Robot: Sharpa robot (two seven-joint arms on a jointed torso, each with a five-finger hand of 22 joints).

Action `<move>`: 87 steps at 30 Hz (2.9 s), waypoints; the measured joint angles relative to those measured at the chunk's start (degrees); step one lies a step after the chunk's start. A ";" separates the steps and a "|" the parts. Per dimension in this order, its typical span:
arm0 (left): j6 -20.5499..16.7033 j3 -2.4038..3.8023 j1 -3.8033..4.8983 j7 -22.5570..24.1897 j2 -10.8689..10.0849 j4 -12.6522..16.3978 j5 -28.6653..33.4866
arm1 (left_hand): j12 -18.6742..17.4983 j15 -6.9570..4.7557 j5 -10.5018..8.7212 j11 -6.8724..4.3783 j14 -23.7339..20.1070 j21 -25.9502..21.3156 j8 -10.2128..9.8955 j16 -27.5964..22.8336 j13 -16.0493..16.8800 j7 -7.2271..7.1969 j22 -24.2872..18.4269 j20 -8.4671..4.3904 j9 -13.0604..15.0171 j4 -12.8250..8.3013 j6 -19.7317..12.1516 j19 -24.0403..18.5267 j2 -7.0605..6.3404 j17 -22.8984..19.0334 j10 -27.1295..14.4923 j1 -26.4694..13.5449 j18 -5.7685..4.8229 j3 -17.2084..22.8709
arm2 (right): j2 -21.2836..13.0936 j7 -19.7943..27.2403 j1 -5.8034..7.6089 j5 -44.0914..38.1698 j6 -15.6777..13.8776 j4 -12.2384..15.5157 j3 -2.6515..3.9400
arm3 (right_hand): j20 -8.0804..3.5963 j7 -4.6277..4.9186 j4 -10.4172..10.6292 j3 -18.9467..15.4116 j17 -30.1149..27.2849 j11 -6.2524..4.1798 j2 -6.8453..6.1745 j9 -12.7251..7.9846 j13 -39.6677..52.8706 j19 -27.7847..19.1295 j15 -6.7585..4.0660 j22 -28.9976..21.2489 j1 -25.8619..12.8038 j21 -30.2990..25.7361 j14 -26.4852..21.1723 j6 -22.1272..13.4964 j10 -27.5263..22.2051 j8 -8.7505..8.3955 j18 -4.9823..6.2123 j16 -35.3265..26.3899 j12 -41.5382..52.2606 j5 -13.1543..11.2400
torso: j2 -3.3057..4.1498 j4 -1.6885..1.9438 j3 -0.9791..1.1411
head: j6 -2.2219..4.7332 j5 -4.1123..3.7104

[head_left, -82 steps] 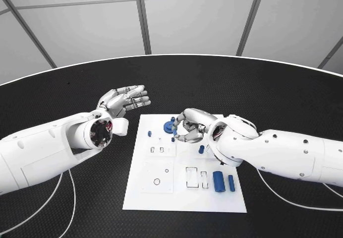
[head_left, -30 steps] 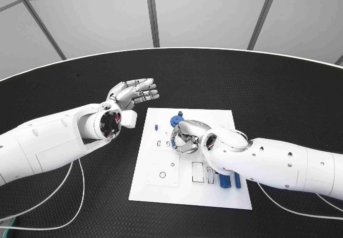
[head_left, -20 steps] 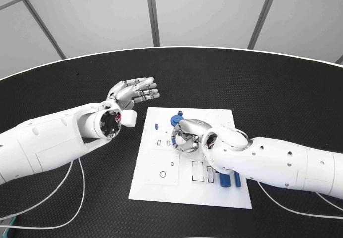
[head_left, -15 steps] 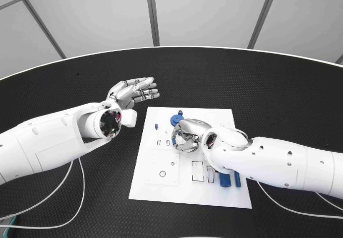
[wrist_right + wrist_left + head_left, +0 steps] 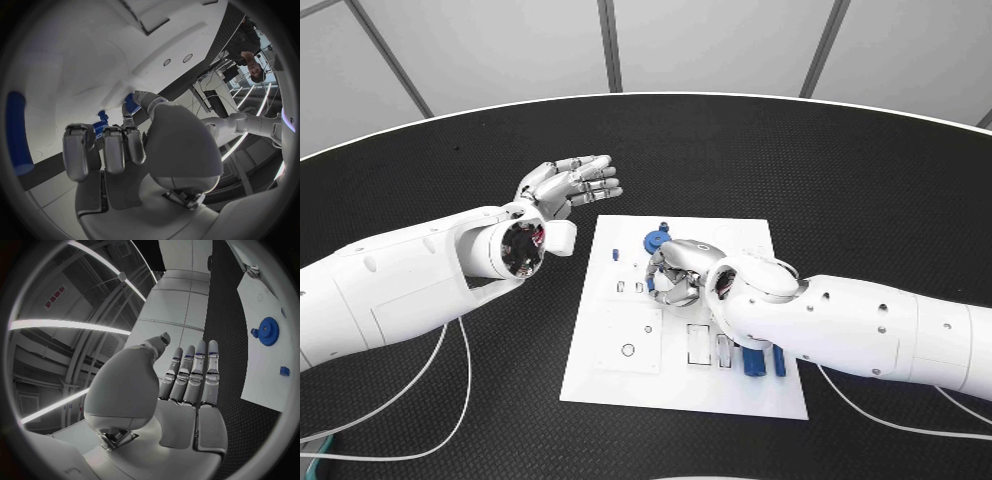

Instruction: Assemble the parts on the task board

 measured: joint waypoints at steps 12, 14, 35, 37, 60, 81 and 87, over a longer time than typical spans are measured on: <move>-0.03 0.00 0.00 0.01 -0.10 0.08 0.00 | 0.00 0.00 0.00 0.00 0.00 0.00 0.00 0.00 0.00 0.00 0.00 0.00 0.01 0.00 0.00 0.00 0.00 0.00 0.00 0.00 0.00 0.00 | 0.19 -0.06 0.00 0.00 0.06 -0.30 0.00 | 0.00 0.04 0.00 -0.01 0.00 0.00 -0.22 0.05 -0.01 0.00 0.00 0.00 -0.54 0.00 0.00 -0.06 0.00 0.00 0.00 0.00 0.00 -0.03 | 0.00 0.00 -0.01 | -0.16 0.10; -0.03 0.00 0.00 0.01 -0.11 0.09 -0.01 | 0.00 0.00 0.00 0.00 0.00 0.00 0.00 0.00 0.00 0.00 0.01 0.00 0.01 0.00 0.00 0.00 0.00 -0.01 0.00 0.00 0.00 0.00 | 0.22 -0.03 0.00 0.00 0.03 -0.32 0.00 | 0.00 0.04 0.00 -0.01 0.00 0.00 -0.21 0.06 -0.01 0.00 0.00 0.00 -0.54 0.00 0.00 -0.06 0.00 0.00 0.00 0.00 0.00 -0.04 | 0.00 -0.02 -0.01 | -0.19 0.14; 0.06 0.00 0.01 -0.08 -0.22 0.23 -0.01 | 0.00 0.00 0.00 0.00 0.00 0.00 -0.23 -0.27 0.00 0.00 -0.04 0.00 0.01 -0.17 0.00 0.00 0.00 0.04 0.00 0.00 0.00 0.17 | 0.26 0.37 0.00 0.00 0.21 -0.37 0.00 | 0.79 1.07 -0.01 0.01 -0.01 0.81 -1.51 -0.52 -0.02 -0.03 0.79 0.00 -2.27 -0.45 0.02 -2.29 0.02 -1.10 0.01 0.00 -0.89 -0.28 | -0.02 -0.02 0.03 | -0.38 0.21; 0.07 0.00 0.01 -0.09 -0.22 0.23 -0.01 | 0.00 0.00 0.00 0.00 0.00 0.00 -0.23 -0.27 0.00 0.00 -0.04 0.00 0.02 -0.17 0.00 0.00 0.00 0.03 0.00 0.00 0.00 0.17 | 0.27 0.40 0.00 0.00 0.20 -0.38 0.00 | 0.83 1.30 -0.01 0.01 -0.01 0.81 -1.81 -0.52 -0.02 0.01 0.79 0.00 -2.58 -0.46 0.02 -2.52 0.01 -1.16 0.01 0.00 -0.89 -0.52 | -0.02 -0.03 0.03 | -0.42 0.21; 0.14 0.00 0.01 -0.19 -0.27 0.15 -0.01 | -0.21 0.00 0.00 0.00 0.00 0.00 -0.23 -0.27 0.00 0.00 -0.03 0.00 -0.03 -0.17 0.00 0.00 0.00 0.02 0.00 0.00 0.00 0.17 | 0.29 0.87 0.00 0.00 -0.12 -0.48 0.00 | 1.86 2.62 0.23 -1.06 0.03 2.07 -4.29 -1.92 -0.02 -0.20 1.95 0.05 -5.05 -1.00 0.10 -6.70 0.00 -3.77 0.00 0.00 -3.27 -1.05 | -0.05 -0.05 0.01 | -0.48 0.18; 5.56 -0.01 -0.01 -6.67 -1.26 -0.66 -6.77 | 1.69 -2.05 0.00 -1.68 6.21 2.58 0.68 3.21 0.86 0.31 0.82 -1.19 0.41 -0.12 1.80 3.30 0.22 2.15 4.84 -2.25 0.90 0.47 | -8.92 16.81 0.62 10.46 -16.32 8.60 0.21 | 2.06 2.66 1.05 -3.59 0.01 2.27 -4.24 -1.84 0.02 0.00 2.14 0.03 -4.99 -3.59 -0.09 -7.56 -1.34 -3.88 0.00 -0.57 -5.88 -2.40 | -0.62 -0.43 0.04 | -0.10 0.34; 10.98 -0.02 -0.02 -14.27 -2.35 -0.42 -15.34 | 7.18 -8.25 0.38 -6.93 24.43 13.82 3.78 19.90 3.86 -3.16 6.24 -8.08 2.74 1.79 6.91 16.71 -0.63 11.85 16.89 -5.91 0.94 -0.20 | -15.38 22.48 1.80 23.80 -18.75 12.21 0.31 | 2.06 2.09 1.79 -4.34 0.01 2.30 -3.88 -1.35 0.02 0.00 2.14 0.03 -5.27 -4.33 -0.09 -5.92 -1.71 -2.70 0.00 -1.19 -6.26 -1.81 | -1.44 -0.75 0.03 | -0.01 0.70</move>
